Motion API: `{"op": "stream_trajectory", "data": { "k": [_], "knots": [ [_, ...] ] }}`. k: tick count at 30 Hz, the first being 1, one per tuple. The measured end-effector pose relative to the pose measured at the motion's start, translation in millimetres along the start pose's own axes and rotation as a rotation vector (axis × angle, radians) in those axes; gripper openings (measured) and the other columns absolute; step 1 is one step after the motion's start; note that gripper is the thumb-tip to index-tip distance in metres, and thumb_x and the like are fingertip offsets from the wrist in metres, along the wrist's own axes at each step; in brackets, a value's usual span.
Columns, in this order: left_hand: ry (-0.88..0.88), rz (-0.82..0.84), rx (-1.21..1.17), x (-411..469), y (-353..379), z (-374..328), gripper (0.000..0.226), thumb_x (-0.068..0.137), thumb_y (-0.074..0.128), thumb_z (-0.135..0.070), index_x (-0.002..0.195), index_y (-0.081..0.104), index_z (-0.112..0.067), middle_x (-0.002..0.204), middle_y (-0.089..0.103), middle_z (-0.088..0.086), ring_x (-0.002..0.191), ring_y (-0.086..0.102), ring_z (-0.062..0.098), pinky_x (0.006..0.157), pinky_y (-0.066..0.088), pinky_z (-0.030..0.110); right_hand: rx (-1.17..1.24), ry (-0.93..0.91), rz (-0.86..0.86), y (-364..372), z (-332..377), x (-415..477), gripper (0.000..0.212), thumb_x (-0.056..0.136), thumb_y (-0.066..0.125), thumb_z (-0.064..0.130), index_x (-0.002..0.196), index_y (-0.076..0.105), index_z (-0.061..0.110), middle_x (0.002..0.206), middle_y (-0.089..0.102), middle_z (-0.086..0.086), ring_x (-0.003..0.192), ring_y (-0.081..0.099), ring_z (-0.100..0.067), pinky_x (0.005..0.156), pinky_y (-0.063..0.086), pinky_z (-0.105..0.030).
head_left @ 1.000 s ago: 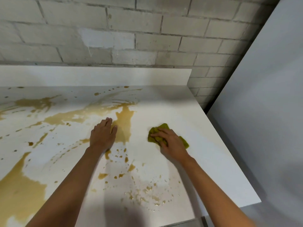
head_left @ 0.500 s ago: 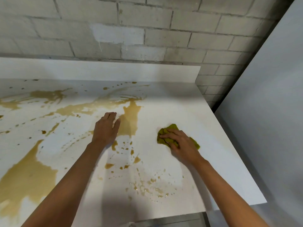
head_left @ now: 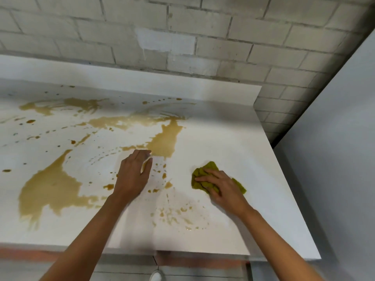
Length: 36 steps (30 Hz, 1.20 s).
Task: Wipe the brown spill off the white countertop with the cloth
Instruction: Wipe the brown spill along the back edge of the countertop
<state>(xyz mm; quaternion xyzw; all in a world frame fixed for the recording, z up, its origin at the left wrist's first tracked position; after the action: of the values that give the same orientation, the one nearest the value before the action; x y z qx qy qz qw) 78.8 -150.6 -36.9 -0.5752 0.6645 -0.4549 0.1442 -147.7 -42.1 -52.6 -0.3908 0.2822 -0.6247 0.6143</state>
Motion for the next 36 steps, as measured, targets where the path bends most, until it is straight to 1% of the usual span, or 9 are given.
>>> {"op": "stream_trajectory", "data": {
  "k": [3, 6, 12, 17, 22, 25, 29, 33, 36],
  "knots": [
    [-0.009, -0.037, 0.017, -21.1, -8.8, -1.8, 0.025, 0.095, 0.048, -0.019, 0.116, 0.059, -0.011, 0.112, 0.064, 0.006, 0.096, 0.062, 0.026, 0.085, 0.049, 0.041, -0.032, 0.108, -0.104, -11.2, -7.5, 25.6, 0.028, 0.092, 0.054, 0.012, 0.116, 0.065, 0.021, 0.136, 0.052, -0.003, 0.125, 0.045, -0.018, 0.103, 0.028, -0.021],
    [-0.027, -0.06, 0.03, -43.7, -13.9, -5.2, 0.024, 0.094, 0.05, -0.016, 0.116, 0.059, -0.013, 0.111, 0.064, 0.004, 0.09, 0.061, 0.026, 0.084, 0.048, 0.042, -0.033, 0.082, -0.091, 7.4, 16.1, 42.5, 0.028, 0.094, 0.051, 0.014, 0.119, 0.063, 0.017, 0.138, 0.049, -0.006, 0.128, 0.043, -0.02, 0.103, 0.026, -0.019],
    [-0.068, -0.06, 0.089, -74.1, -14.0, -2.2, 0.028, 0.095, 0.048, -0.017, 0.12, 0.059, -0.012, 0.127, 0.06, 0.006, 0.121, 0.052, 0.026, 0.098, 0.04, 0.041, 0.007, -0.127, 0.084, 37.3, 49.5, -9.1, 0.03, 0.095, 0.049, 0.02, 0.121, 0.06, 0.03, 0.145, 0.042, 0.002, 0.131, 0.039, -0.013, 0.105, 0.026, -0.023],
    [-0.102, -0.086, 0.119, -91.5, -16.5, -0.1, 0.032, 0.095, 0.049, -0.019, 0.126, 0.055, -0.013, 0.134, 0.054, 0.006, 0.13, 0.043, 0.023, 0.103, 0.034, 0.041, -0.026, 0.015, -0.01, 6.5, 11.4, -15.2, 0.03, 0.093, 0.052, 0.016, 0.119, 0.062, 0.027, 0.141, 0.047, 0.0, 0.129, 0.041, -0.017, 0.095, 0.023, -0.014],
    [-0.089, -0.103, 0.11, -95.3, -15.4, -3.0, 0.034, 0.095, 0.049, -0.021, 0.127, 0.052, -0.013, 0.136, 0.052, 0.005, 0.135, 0.037, 0.023, 0.107, 0.028, 0.045, -0.047, 0.033, -0.056, 22.5, 40.7, 11.3, 0.03, 0.094, 0.05, 0.018, 0.122, 0.061, 0.019, 0.141, 0.047, -0.005, 0.13, 0.041, -0.022, 0.103, 0.032, -0.03],
    [-0.098, -0.095, 0.12, -95.2, -13.2, -1.1, 0.034, 0.095, 0.048, -0.023, 0.128, 0.052, -0.012, 0.136, 0.052, 0.007, 0.135, 0.037, 0.025, 0.108, 0.027, 0.044, 0.027, -0.081, 0.007, 44.4, 69.7, -11.8, 0.029, 0.093, 0.053, 0.018, 0.12, 0.062, 0.021, 0.14, 0.047, -0.005, 0.129, 0.043, -0.021, 0.102, 0.039, -0.037],
    [-0.114, -0.09, 0.139, -96.7, -12.6, 2.0, 0.036, 0.096, 0.046, -0.028, 0.129, 0.051, -0.012, 0.139, 0.049, 0.007, 0.137, 0.034, 0.024, 0.109, 0.026, 0.045, 0.025, -0.174, 0.139, 48.9, 71.3, -54.9, 0.031, 0.092, 0.052, 0.021, 0.121, 0.058, 0.03, 0.144, 0.044, 0.001, 0.133, 0.038, -0.017, 0.107, 0.033, -0.036],
    [-0.116, -0.074, 0.152, -97.8, -12.0, -0.1, 0.039, 0.097, 0.043, -0.031, 0.13, 0.05, -0.013, 0.142, 0.046, 0.006, 0.14, 0.029, 0.024, 0.11, 0.025, 0.045, -0.003, -0.082, 0.132, 22.9, 42.7, -61.0, 0.032, 0.093, 0.051, 0.02, 0.122, 0.058, 0.031, 0.145, 0.042, 0.003, 0.135, 0.035, -0.015, 0.108, 0.023, -0.027],
    [-0.103, -0.059, 0.172, -97.7, -11.0, -2.0, 0.039, 0.097, 0.042, -0.032, 0.13, 0.05, -0.012, 0.142, 0.046, 0.006, 0.14, 0.029, 0.024, 0.109, 0.024, 0.043, 0.002, 0.008, 0.086, -4.4, 29.1, -40.5, 0.033, 0.092, 0.05, 0.013, 0.121, 0.06, 0.026, 0.139, 0.049, -0.002, 0.127, 0.043, -0.022, 0.106, 0.031, -0.033]
  ]
}}
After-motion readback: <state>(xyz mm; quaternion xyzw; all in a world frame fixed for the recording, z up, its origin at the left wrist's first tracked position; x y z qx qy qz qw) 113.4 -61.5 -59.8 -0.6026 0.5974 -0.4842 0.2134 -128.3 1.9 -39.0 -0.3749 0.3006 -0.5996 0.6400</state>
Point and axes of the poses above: each hand's wrist, its own x-axis towards the middle knuckle, its own y-axis out of the palm, z = x × y, the point moved 8 cm from there along x, towards the middle knuckle
